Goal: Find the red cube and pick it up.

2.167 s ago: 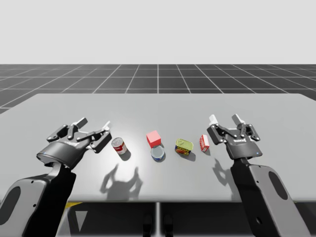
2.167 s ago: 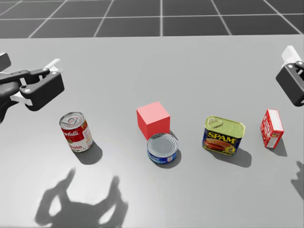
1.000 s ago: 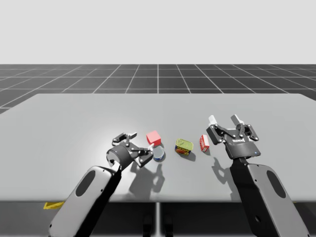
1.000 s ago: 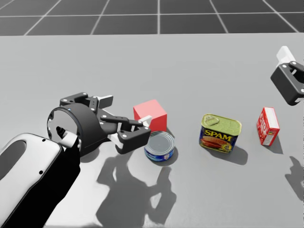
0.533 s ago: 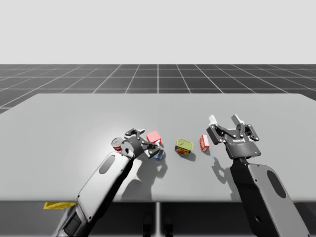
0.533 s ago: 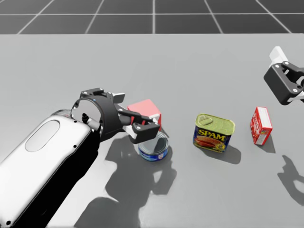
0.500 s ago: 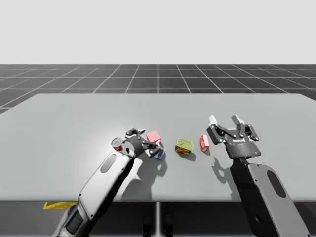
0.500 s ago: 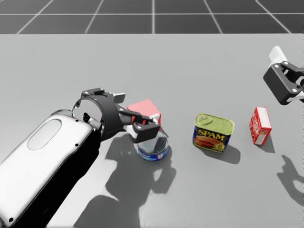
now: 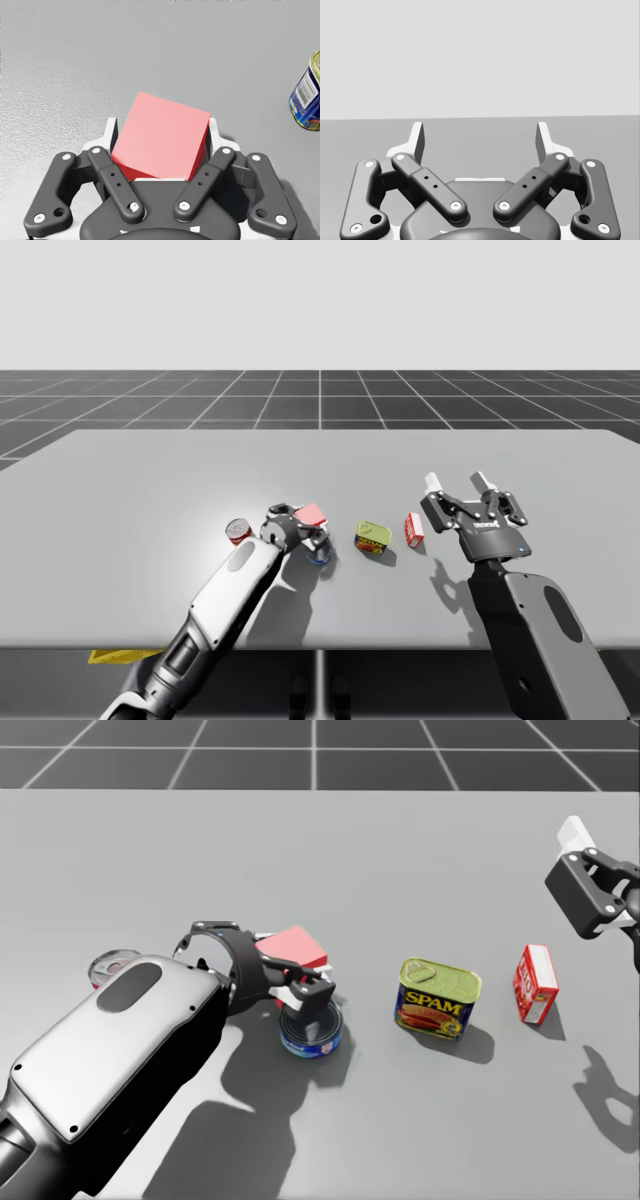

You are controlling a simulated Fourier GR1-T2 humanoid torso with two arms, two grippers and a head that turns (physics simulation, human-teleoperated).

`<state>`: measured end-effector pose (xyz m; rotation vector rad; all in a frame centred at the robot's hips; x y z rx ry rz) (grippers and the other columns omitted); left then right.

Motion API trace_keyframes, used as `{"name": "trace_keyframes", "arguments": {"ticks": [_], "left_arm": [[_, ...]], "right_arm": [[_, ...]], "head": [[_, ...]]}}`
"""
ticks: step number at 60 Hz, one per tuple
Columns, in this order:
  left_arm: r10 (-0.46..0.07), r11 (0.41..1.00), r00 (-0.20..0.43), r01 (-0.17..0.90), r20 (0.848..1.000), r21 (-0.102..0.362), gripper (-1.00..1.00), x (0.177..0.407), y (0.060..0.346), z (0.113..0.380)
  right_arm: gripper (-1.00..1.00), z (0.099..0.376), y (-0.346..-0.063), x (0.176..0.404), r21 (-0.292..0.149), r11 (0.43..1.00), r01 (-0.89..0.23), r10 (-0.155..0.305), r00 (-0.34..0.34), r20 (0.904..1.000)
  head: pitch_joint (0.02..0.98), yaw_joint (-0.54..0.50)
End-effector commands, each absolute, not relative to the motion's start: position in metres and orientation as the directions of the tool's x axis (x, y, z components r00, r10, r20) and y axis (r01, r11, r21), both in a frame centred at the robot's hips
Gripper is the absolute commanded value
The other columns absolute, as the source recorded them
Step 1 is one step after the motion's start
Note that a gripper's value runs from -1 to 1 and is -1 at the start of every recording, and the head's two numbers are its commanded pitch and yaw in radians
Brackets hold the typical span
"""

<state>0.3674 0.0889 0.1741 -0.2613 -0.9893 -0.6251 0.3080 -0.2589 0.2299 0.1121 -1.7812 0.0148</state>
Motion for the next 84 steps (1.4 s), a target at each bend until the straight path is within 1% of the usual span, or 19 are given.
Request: {"name": "trace_keyframes", "arguments": {"ticks": [1,2,3,5,12,20,26,38,42,49,50,54,58,62,63,70,78,80,84], "left_arm": [[-0.368,0.801,0.417,0.596,0.831,0.056,0.43,0.370,0.092,0.167],[-0.366,0.800,0.419,0.598,0.831,0.051,0.82,0.370,0.092,0.167],[-0.365,0.799,0.420,0.599,0.831,0.048,0.93,0.369,0.093,0.167],[-0.367,0.798,0.419,0.601,0.831,0.050,0.98,0.369,0.093,0.166],[-0.369,0.793,0.419,0.607,0.830,0.046,1.00,0.366,0.095,0.165],[-0.372,0.788,0.418,0.614,0.829,0.044,1.00,0.362,0.096,0.164],[-0.378,0.784,0.419,0.619,0.826,0.045,1.00,0.360,0.096,0.162],[-0.399,0.769,0.405,0.637,0.823,0.060,1.00,0.354,0.094,0.161],[-0.397,0.767,0.395,0.638,0.829,0.064,1.00,0.354,0.092,0.165],[-0.379,0.769,0.371,0.636,0.848,0.066,1.00,0.357,0.091,0.181],[-0.372,0.770,0.365,0.635,0.853,0.064,1.00,0.357,0.092,0.186],[-0.362,0.772,0.356,0.632,0.861,0.064,1.00,0.358,0.093,0.193],[-0.343,0.777,0.336,0.626,0.877,0.063,1.00,0.359,0.095,0.207],[-0.329,0.780,0.325,0.623,0.886,0.061,1.00,0.360,0.097,0.216],[-0.321,0.781,0.314,0.622,0.894,0.063,1.00,0.360,0.098,0.224],[-0.300,0.782,0.271,0.619,0.914,0.073,1.00,0.357,0.101,0.247],[-0.282,0.784,0.231,0.614,0.931,0.085,1.00,0.353,0.104,0.268],[-0.281,0.785,0.210,0.612,0.937,0.098,1.00,0.351,0.105,0.275],[-0.277,0.786,0.191,0.609,0.942,0.107,1.00,0.348,0.105,0.282]], "right_arm": [[-1.00,0.230,-0.259,0.308,0.051,0.995,-0.084,-0.068,-0.208,0.9757],[-1.00,0.230,-0.259,0.308,0.051,0.995,-0.084,-0.067,-0.208,0.9757],[-1.00,0.230,-0.259,0.308,0.050,0.995,-0.084,-0.067,-0.209,0.9757],[-1.00,0.230,-0.260,0.308,0.050,0.995,-0.084,-0.067,-0.209,0.9757],[-1.00,0.230,-0.260,0.309,0.048,0.995,-0.084,-0.065,-0.209,0.9757],[-1.00,0.230,-0.260,0.309,0.047,0.996,-0.081,-0.063,-0.209,0.9758],[-1.00,0.229,-0.259,0.309,0.046,0.996,-0.080,-0.062,-0.209,0.9760],[-1.00,0.228,-0.258,0.309,0.036,0.996,-0.076,-0.051,-0.210,0.9764],[-1.00,0.228,-0.258,0.309,0.037,0.996,-0.077,-0.052,-0.208,0.9767],[-1.00,0.228,-0.258,0.309,0.038,0.997,-0.074,-0.053,-0.202,0.9781],[-1.00,0.228,-0.259,0.309,0.037,0.997,-0.073,-0.051,-0.202,0.9781],[-1.00,0.228,-0.259,0.309,0.038,0.997,-0.072,-0.052,-0.202,0.9780],[-1.00,0.228,-0.259,0.309,0.037,0.997,-0.072,-0.051,-0.202,0.9780],[-1.00,0.228,-0.259,0.309,0.037,0.997,-0.073,-0.051,-0.202,0.9781],[-1.00,0.228,-0.259,0.309,0.037,0.997,-0.072,-0.051,-0.202,0.9781],[-1.00,0.228,-0.260,0.310,0.033,0.997,-0.071,-0.047,-0.201,0.9785],[-1.00,0.227,-0.260,0.311,0.029,0.997,-0.070,-0.042,-0.199,0.9791],[-1.00,0.227,-0.259,0.311,0.027,0.997,-0.069,-0.041,-0.198,0.9793],[-1.00,0.227,-0.259,0.311,0.025,0.997,-0.069,-0.039,-0.198,0.9794]], "head": [[0.768,-0.01],[0.767,-0.01],[0.765,-0.01],[0.762,-0.01],[0.725,0.00],[0.600,0.01],[0.534,0.02],[0.447,0.03],[0.437,0.03],[0.433,0.03],[0.433,0.03],[0.432,0.03],[0.431,0.03],[0.430,0.03],[0.430,0.03],[0.431,0.03],[0.430,0.03],[0.430,0.03],[0.430,0.03]]}}
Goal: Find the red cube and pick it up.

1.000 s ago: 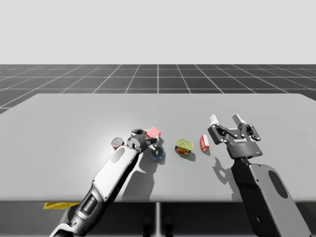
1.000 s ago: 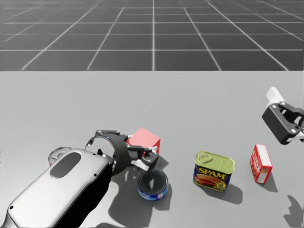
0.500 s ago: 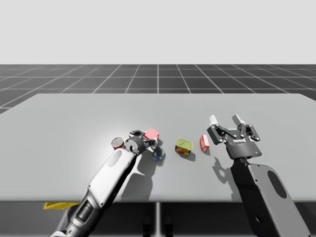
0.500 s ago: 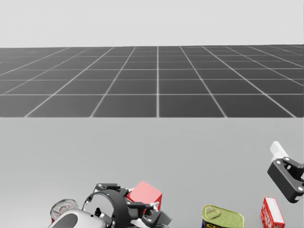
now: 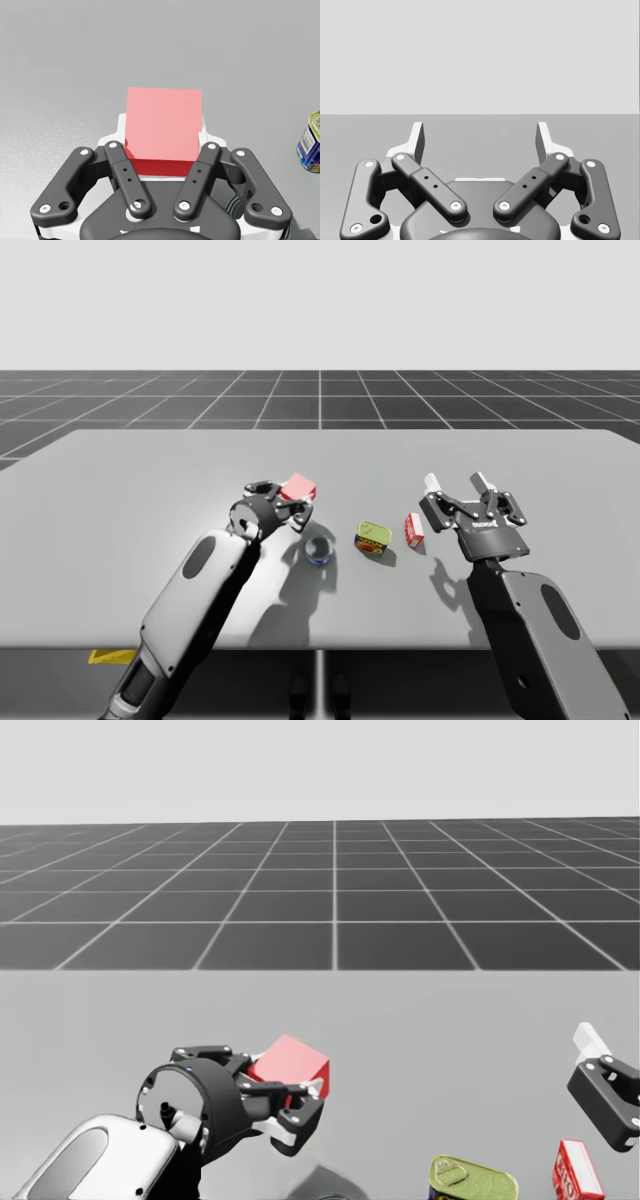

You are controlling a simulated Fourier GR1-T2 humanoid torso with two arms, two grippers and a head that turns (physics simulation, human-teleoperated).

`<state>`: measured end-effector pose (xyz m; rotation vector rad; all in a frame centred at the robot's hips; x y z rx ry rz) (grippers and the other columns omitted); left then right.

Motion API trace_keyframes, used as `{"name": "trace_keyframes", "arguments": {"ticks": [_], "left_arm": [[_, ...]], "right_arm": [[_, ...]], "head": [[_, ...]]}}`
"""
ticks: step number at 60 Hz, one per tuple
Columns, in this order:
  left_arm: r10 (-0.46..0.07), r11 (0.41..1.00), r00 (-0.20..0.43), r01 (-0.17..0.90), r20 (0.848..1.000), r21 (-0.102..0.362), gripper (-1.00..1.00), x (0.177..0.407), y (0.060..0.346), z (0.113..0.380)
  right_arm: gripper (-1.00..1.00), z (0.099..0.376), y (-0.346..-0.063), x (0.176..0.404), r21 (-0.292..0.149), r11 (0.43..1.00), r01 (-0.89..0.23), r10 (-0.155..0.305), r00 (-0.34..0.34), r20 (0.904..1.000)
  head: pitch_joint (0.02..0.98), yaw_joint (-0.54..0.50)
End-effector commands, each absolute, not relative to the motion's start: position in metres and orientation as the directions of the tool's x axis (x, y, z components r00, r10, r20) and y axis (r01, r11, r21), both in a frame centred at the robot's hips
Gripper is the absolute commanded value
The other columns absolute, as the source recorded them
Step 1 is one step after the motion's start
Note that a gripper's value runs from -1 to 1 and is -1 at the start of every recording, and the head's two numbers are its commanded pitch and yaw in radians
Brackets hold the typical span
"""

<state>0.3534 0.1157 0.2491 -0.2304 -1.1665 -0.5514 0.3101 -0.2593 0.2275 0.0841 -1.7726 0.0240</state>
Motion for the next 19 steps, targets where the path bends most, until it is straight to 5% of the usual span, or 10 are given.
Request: {"name": "trace_keyframes", "arguments": {"ticks": [1,19], "left_arm": [[-0.273,0.787,0.178,0.606,0.945,0.113,1.00,0.347,0.105,0.287],[-0.200,0.797,0.046,0.589,0.979,0.135,1.00,0.319,0.108,0.340]], "right_arm": [[-1.00,0.227,-0.259,0.311,0.024,0.997,-0.069,-0.038,-0.198,0.9795],[-1.00,0.224,-0.258,0.311,0.003,0.998,-0.061,-0.014,-0.183,0.9829]], "head": [[0.430,0.03],[0.429,0.04]]}}
